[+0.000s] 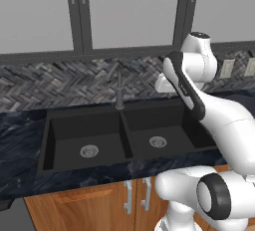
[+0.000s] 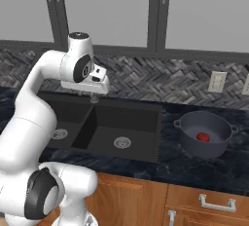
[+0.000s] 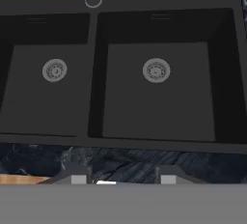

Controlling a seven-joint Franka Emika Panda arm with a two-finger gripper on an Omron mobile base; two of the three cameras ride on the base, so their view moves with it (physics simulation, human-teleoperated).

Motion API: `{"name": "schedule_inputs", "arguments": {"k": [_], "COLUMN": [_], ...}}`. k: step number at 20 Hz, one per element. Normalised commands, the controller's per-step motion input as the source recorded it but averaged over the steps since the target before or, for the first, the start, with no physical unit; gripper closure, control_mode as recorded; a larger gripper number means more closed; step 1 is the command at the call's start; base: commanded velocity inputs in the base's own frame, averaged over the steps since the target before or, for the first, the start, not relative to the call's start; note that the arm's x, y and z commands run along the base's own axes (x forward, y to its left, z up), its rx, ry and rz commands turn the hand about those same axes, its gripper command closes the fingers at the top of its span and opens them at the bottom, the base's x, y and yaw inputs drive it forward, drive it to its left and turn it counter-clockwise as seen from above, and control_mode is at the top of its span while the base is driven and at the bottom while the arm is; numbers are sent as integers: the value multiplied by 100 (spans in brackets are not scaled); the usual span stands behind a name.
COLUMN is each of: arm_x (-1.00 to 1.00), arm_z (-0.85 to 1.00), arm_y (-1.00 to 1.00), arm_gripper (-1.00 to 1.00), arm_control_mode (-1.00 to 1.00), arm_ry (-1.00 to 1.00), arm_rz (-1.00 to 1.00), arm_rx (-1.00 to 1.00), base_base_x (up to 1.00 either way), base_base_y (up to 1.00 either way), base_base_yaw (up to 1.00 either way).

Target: Dump the tomato from the pot into the sink. Then turn on the water and wash the tomato. Then turn off the water and put the tomato back in the pot.

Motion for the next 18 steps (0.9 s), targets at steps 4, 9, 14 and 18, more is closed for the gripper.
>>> {"name": "schedule_inputs", "arguments": {"k": [4, 9, 14, 18], "arm_x": [0, -9, -9, -10], "arm_z": [0, 0, 0, 0], "arm_y": [-6, -20, -31, -41], "arm_gripper": [-100, -100, -100, -100], "arm_control_mode": [-100, -100, -100, -100], "arm_ry": [0, -1, 0, 1], "arm_rz": [-8, -16, -20, -23], "arm_rx": [0, 0, 0, 0], "base_base_x": [0, 0, 0, 0], "base_base_y": [0, 0, 0, 0], "base_base_yaw": [0, 0, 0, 0]}}
